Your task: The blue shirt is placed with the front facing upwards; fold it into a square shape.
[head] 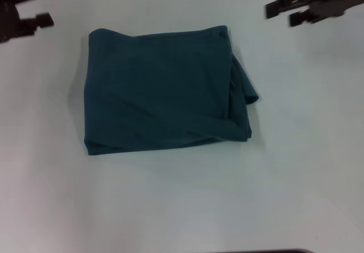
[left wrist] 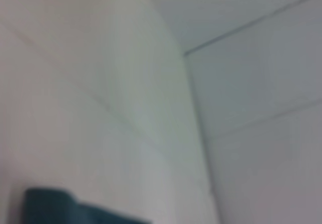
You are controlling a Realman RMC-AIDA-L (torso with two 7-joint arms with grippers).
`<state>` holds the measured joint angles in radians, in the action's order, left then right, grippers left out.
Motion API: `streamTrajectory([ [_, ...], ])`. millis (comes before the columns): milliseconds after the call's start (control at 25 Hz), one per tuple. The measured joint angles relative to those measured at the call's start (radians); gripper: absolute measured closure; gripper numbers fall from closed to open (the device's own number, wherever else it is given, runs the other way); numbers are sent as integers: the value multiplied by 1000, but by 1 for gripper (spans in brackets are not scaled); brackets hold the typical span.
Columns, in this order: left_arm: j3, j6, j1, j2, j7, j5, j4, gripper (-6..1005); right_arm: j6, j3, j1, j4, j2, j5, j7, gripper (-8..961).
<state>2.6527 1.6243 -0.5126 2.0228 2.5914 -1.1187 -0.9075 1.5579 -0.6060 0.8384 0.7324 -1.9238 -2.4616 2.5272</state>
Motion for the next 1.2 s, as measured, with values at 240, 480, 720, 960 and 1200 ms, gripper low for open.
streamTrajectory([
  [240, 38, -1, 25, -1, -5, -69, -1, 126, -128, -12, 23, -133, -52, 3, 13, 56],
  [480, 49, 5, 40, -3, -8, -70, -1, 125, -249, -53, 41, -168, -86, 4, 13, 56],
  [720, 50, 1, 43, -3, -10, -71, -1, 125, -388, -85, 64, -255, -112, 4, 15, 57],
  [960, 51, -5, 41, -2, -13, -72, 0, 126, -486, -93, 85, -293, -135, 18, 15, 57],
  [1200, 52, -8, 44, 2, -22, -72, 7, 125, -511, -94, 101, -309, -146, 33, 16, 56],
])
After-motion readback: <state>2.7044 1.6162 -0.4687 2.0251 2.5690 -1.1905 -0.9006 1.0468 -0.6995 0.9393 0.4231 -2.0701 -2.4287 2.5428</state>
